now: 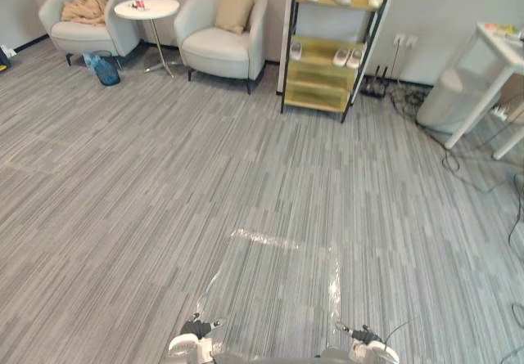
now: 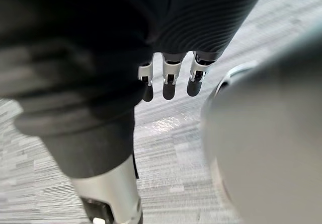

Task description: Pick up cushions and gather them together orderly.

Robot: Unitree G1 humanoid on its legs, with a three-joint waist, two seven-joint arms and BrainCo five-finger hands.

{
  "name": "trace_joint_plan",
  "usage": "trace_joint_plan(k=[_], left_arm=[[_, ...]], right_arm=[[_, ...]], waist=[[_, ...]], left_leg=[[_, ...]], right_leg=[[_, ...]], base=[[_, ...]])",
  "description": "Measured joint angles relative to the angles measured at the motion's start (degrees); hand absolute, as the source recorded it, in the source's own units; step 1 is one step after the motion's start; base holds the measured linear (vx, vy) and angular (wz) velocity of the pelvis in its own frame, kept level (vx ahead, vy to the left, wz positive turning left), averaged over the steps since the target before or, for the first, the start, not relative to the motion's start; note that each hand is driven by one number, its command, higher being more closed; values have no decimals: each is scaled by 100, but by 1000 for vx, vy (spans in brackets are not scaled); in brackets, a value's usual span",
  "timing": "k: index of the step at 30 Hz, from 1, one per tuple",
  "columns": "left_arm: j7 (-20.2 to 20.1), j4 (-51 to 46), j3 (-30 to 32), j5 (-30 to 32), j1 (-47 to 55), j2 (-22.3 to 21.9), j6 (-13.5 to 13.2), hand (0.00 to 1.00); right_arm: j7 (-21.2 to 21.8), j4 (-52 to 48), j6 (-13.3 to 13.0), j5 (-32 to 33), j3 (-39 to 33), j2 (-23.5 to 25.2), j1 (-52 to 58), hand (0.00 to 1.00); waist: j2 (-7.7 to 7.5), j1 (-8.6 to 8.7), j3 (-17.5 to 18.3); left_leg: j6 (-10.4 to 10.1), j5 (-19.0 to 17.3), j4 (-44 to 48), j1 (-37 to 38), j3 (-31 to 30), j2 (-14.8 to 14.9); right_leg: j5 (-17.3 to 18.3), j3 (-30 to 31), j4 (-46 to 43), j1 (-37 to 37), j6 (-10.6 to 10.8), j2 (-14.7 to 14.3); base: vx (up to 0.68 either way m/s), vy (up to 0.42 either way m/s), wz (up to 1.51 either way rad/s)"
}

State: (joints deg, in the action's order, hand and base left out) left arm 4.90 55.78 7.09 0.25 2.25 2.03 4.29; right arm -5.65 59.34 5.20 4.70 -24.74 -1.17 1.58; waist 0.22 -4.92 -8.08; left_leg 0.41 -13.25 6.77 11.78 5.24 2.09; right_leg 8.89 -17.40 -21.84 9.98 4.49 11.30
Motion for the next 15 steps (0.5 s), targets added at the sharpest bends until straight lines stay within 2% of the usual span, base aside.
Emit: trace_joint_plan(k=[1,2,3,4,6,7,8,9,10,11,13,14,15], left_arm=[[14,-1,-4,12,8,36,-4,0],[13,71,-7,47,14,107,-3,0],[19,80,11,54,4,63,1,0],[11,100,46,74,25,8,-14,0],[-18,134,45,81,25,-21,-9,0],[-35,126,48,89,33,-44,-11,0],[-63,76,57,160,39,-78,-13,0],[-110,18,54,254,13,-105,-9,0],[-142,-13,53,254,-2,-116,-12,0],[-161,-34,39,259,4,-136,-22,0],[-166,-64,14,312,11,-109,-21,0],[-168,-96,-36,328,6,-95,-19,0],[-170,-115,-85,360,-3,-116,-23,0]], right_arm=[[-1,27,4,13,-57,-7,6,0],[6,51,0,34,-138,-46,22,0],[-1,60,-5,19,-164,-115,4,0],[0,92,-7,13,-189,-156,-61,0],[6,202,-3,-10,-203,-169,-123,0],[9,241,-4,19,-244,-157,-118,0],[10,226,-8,16,-208,-133,-95,0],[10,211,-8,14,-190,-136,-67,0],[5,206,-6,14,-183,-136,-61,0],[-15,216,0,17,-162,-157,-35,0],[-26,218,1,19,-154,-137,-37,0],[-28,175,-1,20,-156,-123,-39,0],[-27,142,1,19,-161,-147,5,0]], waist=[[-48,5,-23],[-101,98,-39],[6,111,-41],[124,104,-19],[176,129,0],[177,128,10],[191,130,17],[217,125,13],[237,98,2],[264,49,9],[205,26,10],[192,25,9],[233,0,22]], left_leg=[[-60,-37,2,46,-109,-16],[-223,-178,24,174,-384,-25],[-224,-188,26,213,-425,75],[-226,-189,48,230,-508,200],[-239,-197,355,182,-682,275],[-263,-211,765,10,-800,311],[-404,-287,1659,-403,-961,374],[-652,-261,2823,-961,-1086,466],[-745,-265,3280,-1141,-1043,517],[-750,-349,3542,-1326,-989,573],[-632,-577,2914,-1523,-789,415],[-541,-548,2162,-1710,-741,238],[-488,74,1484,-1862,-822,65]], right_leg=[[-378,175,491,16,-55,-97],[-932,441,765,-49,-139,-257],[-939,417,734,-127,-155,-347],[-726,460,648,-130,-191,-460],[-378,408,475,-128,-231,-535],[-274,351,484,-207,-254,-561],[-174,297,563,-343,-333,-633],[-102,188,629,-526,-419,-729],[-90,153,636,-621,-491,-767],[-89,36,688,-834,-514,-793],[-94,-21,914,-1135,-500,-710],[-99,-57,1036,-1226,-407,-612],[-50,-48,1035,-1226,-270,-570]], base=[[307,-310,61],[298,-303,49],[296,-280,28],[302,-280,-12],[231,-234,-3],[163,-190,16],[245,-254,31],[260,-188,28],[228,-110,25],[280,-52,17],[228,6,20],[171,71,17],[174,80,3]])
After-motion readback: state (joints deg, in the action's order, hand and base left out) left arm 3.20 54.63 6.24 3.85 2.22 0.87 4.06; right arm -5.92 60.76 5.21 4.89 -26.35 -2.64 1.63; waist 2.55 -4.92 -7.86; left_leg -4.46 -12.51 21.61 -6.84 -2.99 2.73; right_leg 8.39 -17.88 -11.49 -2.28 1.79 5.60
